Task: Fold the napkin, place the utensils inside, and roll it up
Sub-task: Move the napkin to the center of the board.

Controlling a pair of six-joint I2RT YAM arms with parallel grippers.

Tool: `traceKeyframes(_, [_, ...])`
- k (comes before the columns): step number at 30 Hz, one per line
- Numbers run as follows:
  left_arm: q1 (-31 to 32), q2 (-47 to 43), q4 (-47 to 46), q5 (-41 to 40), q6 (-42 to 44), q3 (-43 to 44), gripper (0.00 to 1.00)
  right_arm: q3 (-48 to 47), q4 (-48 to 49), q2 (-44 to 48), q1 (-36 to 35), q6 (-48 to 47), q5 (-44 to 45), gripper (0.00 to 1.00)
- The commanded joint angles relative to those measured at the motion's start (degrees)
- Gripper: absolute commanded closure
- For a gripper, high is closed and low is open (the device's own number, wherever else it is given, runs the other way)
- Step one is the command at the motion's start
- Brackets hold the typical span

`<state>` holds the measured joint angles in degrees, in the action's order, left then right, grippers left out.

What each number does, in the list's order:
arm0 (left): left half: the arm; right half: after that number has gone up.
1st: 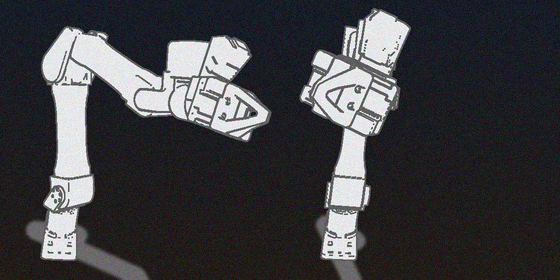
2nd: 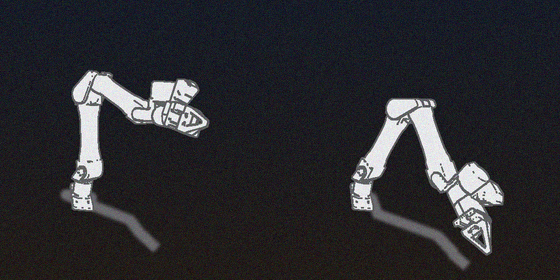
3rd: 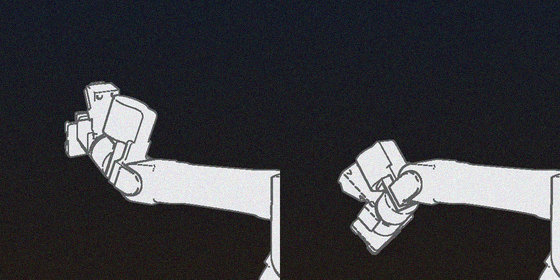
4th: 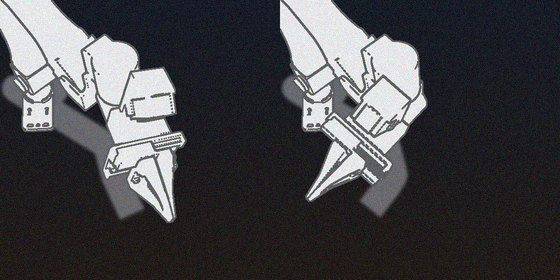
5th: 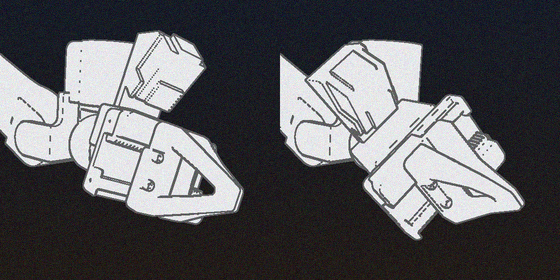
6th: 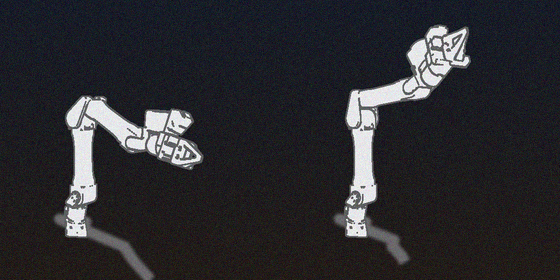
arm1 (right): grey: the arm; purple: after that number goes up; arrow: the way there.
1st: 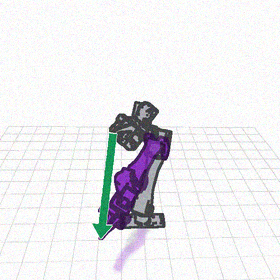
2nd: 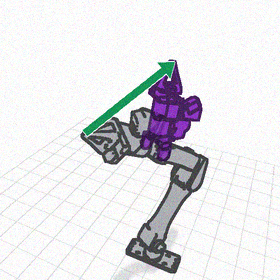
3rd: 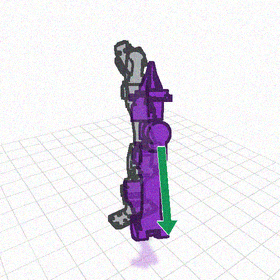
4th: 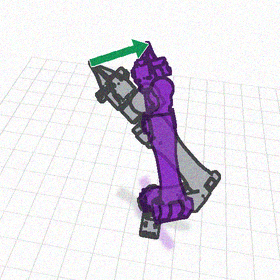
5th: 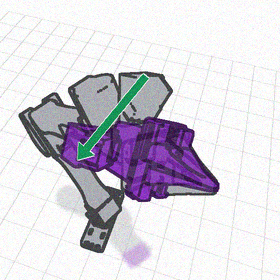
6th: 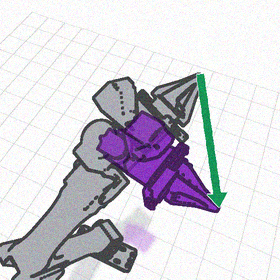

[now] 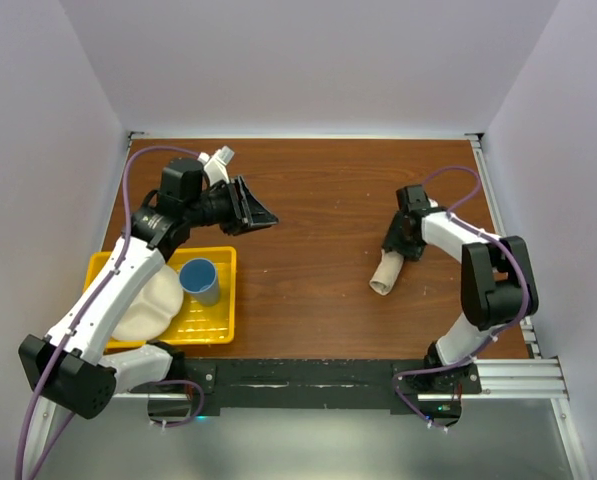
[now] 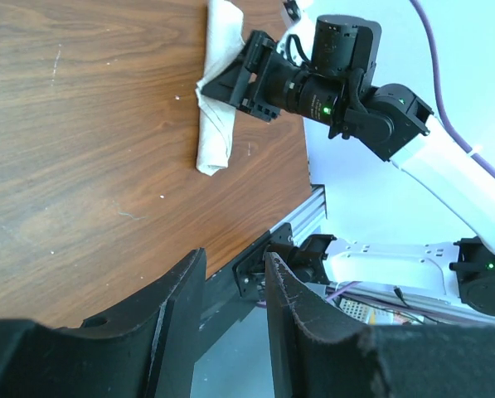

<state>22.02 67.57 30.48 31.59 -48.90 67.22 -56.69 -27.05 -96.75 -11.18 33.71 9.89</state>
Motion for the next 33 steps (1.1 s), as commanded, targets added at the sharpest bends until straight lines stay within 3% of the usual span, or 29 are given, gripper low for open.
traceKeyframes(1, [-0.22,-1.74,-2.88,2.59,-1.19,-0.51,0.61,5.53,-7.93,2.34,5.8,6.43,5.93,0.43])
traceKeyframes(9, [0.13,-2.44,-3.41,3.39,-1.54,-0.34,0.61,9.22,-15.31,10.08,13.35,14.71,11.55,0.43])
traceKeyframes(18, [1.09,-1.83,-3.76,3.91,-1.37,0.28,0.61,13.35,-18.13,14.91,24.61,11.12,14.45,0.4])
traceKeyframes(21, [1.45,-1.3,-4.02,4.09,-1.46,0.37,0.61,13.97,-16.9,16.06,25.42,10.14,13.31,0.39])
traceKeyframes(26, [2.32,0.19,-4.2,4.18,-1.19,1.6,0.61,13.88,-16.28,16.06,25.33,9.44,12.0,0.26])
traceKeyframes(30, [2.85,0.63,-3.94,4.09,-0.84,2.12,0.61,13.71,-16.11,18.87,25.33,8.04,11.38,0.05])
traceKeyframes(33, [3.2,0.37,-3.85,4.0,-0.49,2.12,0.61,13.45,-17.33,20.37,25.33,6.63,10.76,0.02])
